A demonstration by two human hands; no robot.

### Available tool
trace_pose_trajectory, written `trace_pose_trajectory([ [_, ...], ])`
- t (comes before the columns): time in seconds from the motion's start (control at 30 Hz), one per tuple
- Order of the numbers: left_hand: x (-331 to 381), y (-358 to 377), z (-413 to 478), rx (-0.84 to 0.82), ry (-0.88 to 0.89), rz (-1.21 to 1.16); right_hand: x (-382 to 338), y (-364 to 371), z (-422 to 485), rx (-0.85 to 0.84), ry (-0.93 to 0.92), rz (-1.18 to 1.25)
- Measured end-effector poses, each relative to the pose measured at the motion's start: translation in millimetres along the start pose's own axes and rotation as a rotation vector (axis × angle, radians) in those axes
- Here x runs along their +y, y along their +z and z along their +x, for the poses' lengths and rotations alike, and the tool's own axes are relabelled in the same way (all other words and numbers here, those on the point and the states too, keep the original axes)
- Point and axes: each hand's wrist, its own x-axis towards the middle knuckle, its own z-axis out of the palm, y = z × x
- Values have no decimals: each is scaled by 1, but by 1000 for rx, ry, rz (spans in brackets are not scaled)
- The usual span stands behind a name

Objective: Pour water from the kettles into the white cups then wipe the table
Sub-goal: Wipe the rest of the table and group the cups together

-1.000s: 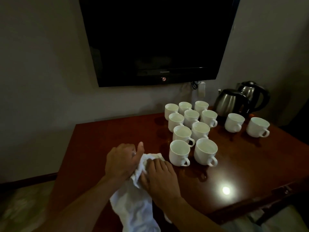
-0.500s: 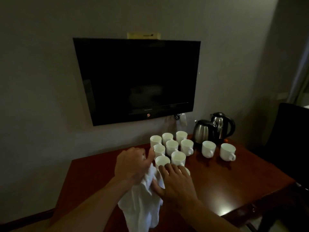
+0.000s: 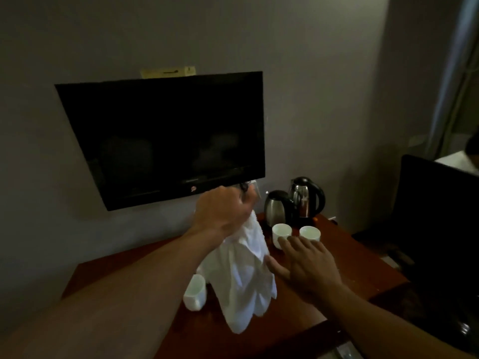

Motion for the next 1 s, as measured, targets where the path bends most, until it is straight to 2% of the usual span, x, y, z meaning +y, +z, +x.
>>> trace_pose_trajectory([
  [0.17, 58, 51, 32, -35, 22, -45, 64, 8, 2, 29, 66, -38],
  [0.33, 102, 116, 43, -81, 49, -154, 127, 25, 10, -58, 126, -71],
  [0.43, 128, 160, 44, -118, 87, -187, 174, 31, 19, -101, 124, -199],
  [0.63, 194, 237, 68, -178, 148, -284, 272, 40, 32, -96, 301, -332],
  [0.77, 230, 283, 88, -219, 130, -316, 310, 54, 48, -121, 310, -334],
  [1.0, 279, 372, 108, -267, 47, -219, 406, 100, 91, -207, 260, -316],
])
